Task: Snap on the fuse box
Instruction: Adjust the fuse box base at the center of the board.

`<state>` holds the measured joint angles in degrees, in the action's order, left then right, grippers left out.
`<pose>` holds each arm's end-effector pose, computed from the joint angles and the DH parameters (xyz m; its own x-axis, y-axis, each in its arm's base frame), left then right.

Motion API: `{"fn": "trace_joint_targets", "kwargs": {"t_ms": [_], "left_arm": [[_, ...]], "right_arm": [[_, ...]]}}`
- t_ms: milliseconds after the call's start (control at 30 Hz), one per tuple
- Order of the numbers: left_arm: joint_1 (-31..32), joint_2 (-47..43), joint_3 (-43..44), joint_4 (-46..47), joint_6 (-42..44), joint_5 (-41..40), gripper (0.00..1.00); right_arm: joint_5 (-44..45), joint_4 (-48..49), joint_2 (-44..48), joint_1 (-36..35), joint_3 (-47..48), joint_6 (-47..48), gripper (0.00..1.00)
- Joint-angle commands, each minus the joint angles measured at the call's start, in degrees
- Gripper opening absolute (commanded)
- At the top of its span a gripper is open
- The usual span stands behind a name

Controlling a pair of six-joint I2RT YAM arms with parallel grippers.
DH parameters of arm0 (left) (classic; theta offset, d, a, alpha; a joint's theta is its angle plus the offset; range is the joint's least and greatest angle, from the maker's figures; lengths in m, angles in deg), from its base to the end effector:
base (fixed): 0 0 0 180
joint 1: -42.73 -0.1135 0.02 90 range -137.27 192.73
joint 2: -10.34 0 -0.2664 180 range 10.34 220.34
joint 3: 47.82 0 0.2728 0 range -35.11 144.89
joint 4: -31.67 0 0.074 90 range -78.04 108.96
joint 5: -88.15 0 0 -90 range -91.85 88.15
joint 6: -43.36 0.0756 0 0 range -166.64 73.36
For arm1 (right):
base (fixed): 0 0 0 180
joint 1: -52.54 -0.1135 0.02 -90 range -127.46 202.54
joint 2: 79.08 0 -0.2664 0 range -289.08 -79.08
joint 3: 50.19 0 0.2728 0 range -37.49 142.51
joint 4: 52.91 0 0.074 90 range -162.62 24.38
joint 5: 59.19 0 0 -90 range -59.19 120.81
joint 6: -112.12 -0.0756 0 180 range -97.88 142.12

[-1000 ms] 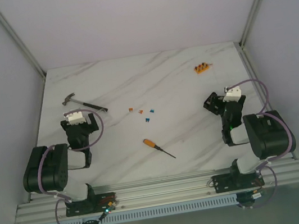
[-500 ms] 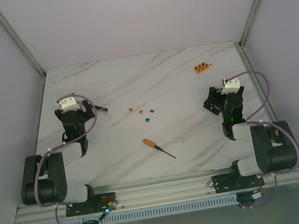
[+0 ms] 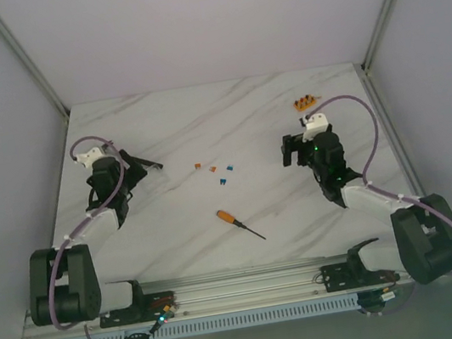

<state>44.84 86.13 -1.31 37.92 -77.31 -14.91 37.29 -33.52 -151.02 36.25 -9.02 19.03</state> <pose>0.3288 0.0050 0.1806 -0.2485 -0.4881 -0.8367 -0.3473 0.8512 -0.3934 0.3076 0.0810 0.1978 -0.1984 -0.0022 -0.9801 -0.1621 0.9863 0.0306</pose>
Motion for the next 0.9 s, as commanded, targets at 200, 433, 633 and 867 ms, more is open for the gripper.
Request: {"fn": "trace_joint_targets", "kwargs": {"t_ms": [200, 433, 633, 867], "left_arm": [[-1.22, 4.59, 2.03, -4.74, -8.35, 11.58, 0.98], [-1.35, 4.63, 1.95, -5.03, -7.33, 12.22, 0.99], [-1.37, 4.52, 2.24, -5.67, -6.31, 12.57, 1.0], [-1.38, 4.45, 2.78, -6.57, -5.51, 13.23, 1.0]], "right_arm": [[5.62, -19.04, -7.15, 1.01, 9.71, -7.08, 1.0], [4.75, -21.67, -10.23, 9.53, 12.16, -11.68, 1.0], [3.21, -25.26, -15.42, 14.75, 16.18, -16.11, 1.0], [-2.22, -28.35, -19.27, 13.99, 16.8, -17.53, 1.0]]}}
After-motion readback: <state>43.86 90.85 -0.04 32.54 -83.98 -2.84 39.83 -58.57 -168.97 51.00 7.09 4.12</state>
